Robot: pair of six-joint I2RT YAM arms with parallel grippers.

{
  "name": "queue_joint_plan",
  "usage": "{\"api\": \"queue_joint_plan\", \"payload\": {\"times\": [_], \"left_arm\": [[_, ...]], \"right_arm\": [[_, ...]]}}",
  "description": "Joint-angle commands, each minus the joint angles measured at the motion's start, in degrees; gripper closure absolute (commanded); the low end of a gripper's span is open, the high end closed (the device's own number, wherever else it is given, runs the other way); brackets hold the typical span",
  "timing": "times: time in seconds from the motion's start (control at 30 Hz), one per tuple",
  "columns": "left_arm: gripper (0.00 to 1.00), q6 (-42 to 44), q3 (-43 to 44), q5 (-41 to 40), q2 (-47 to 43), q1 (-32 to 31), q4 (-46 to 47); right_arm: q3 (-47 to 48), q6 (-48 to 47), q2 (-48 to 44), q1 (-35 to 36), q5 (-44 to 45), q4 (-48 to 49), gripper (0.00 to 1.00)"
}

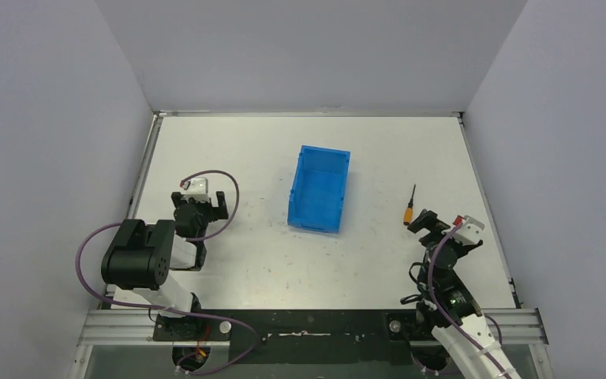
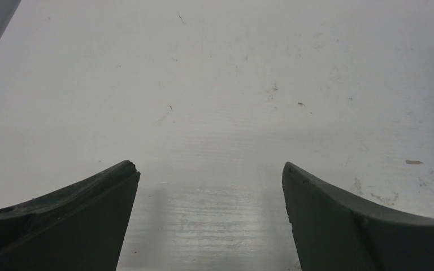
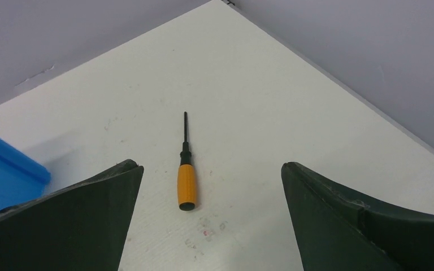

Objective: Put the screwdriver in the bin
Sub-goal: Pick up the screwdriver from the center of the board.

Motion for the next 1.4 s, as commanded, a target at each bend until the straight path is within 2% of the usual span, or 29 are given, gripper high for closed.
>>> {"api": "queue_joint_plan", "payload": {"times": [0.0,0.13,0.3,0.47,0.7,0.83,1.0,1.17,1.37], "left_arm": [[0.03,-0.2,1.0,0.4,0.0,0.3,3.7],[0.03,-0.2,1.0,0.5,0.0,0.3,3.7],[0.03,-0.1,1.0,0.5,0.0,0.3,3.7],[0.03,-0.1,1.0,0.5,-0.1,0.3,3.6],[0.03,-0.1,1.1,0.5,-0.1,0.3,3.6],[0.03,-0.1,1.0,0.5,-0.2,0.3,3.5],[0.03,-0.1,1.0,0.5,-0.2,0.2,3.4],[0.03,-0.1,1.0,0.4,-0.2,0.2,3.4],[0.03,-0.1,1.0,0.4,-0.2,0.2,3.5]], "right_arm": [[5.2,-5.0,1.9,0.1,-8.8,4.4,0.0],[9.2,-10.3,3.3,0.1,-21.7,8.3,0.0],[21.1,-11.8,13.0,0.1,-24.3,4.0,0.0],[40.0,-11.8,28.9,0.1,-24.0,-8.7,0.0],[67.4,-3.7,52.7,-0.6,-15.0,-32.9,0.0],[76.4,-1.3,63.0,-5.7,-19.3,-41.2,0.0],[75.6,-2.2,71.2,-17.4,-35.8,-40.8,0.0],[68.6,-3.3,77.4,-21.8,-42.0,-37.1,0.0],[60.6,-3.6,82.5,-24.7,-42.3,-32.3,0.0]]}}
